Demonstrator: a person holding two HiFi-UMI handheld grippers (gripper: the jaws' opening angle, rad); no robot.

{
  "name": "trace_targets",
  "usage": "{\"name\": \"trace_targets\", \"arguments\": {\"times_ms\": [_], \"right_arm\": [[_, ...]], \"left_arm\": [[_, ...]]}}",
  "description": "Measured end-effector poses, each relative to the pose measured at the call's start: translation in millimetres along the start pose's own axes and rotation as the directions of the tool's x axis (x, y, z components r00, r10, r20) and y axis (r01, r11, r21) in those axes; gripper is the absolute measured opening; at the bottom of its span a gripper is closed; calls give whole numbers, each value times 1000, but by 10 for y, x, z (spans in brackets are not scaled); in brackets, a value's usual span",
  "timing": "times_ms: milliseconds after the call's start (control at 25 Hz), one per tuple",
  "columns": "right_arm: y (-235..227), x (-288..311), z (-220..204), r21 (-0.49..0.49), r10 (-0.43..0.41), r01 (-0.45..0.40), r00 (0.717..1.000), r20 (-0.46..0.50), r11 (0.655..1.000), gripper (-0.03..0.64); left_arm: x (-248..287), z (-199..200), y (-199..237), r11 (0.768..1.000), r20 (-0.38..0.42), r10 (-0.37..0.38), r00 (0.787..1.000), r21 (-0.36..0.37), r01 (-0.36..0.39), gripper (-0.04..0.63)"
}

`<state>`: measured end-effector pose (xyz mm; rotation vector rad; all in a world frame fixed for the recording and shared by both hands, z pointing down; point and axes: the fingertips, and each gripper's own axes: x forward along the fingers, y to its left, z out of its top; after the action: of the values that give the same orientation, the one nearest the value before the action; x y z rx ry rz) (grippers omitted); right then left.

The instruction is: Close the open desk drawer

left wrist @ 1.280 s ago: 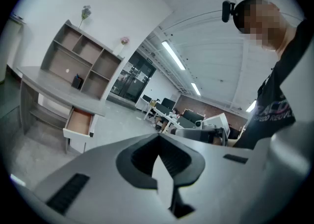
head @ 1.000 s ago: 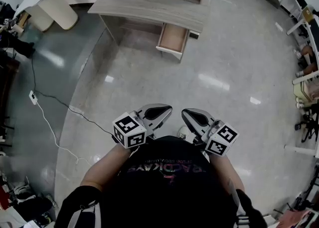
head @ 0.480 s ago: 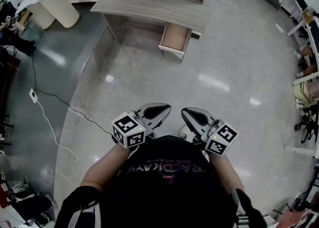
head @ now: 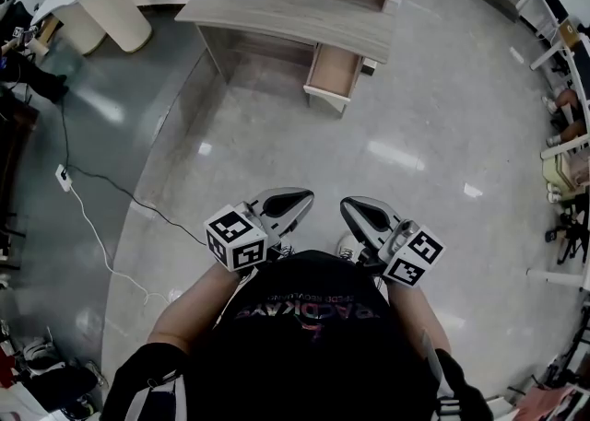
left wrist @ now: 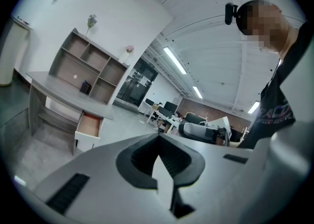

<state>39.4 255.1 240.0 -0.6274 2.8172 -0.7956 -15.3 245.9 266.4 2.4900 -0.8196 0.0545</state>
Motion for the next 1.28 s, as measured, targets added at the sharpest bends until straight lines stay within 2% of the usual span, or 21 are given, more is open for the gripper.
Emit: {"name": "trace_targets", "arguments": {"times_ms": [480,680,960,1280], "right_arm": [[-35,334,-71,-17,-115,116,993,8,993,15],[-54,371,-109,4,-133,133,991,-13,991,15],[-179,597,-40,3,-109,109,993,-33,994,15],[-536,895,92,-4,-79,79,994,-70,997,15]], "left_arm": [[-311,98,298,999,-18,-34,999,32,34,11],[-360,131,384,1000,-1,-27,1000,15,27,11],[-426,188,568,999,27,31,999,26,-31,11],[-330,314,923,994,49,106,993,9,-107,11]]}}
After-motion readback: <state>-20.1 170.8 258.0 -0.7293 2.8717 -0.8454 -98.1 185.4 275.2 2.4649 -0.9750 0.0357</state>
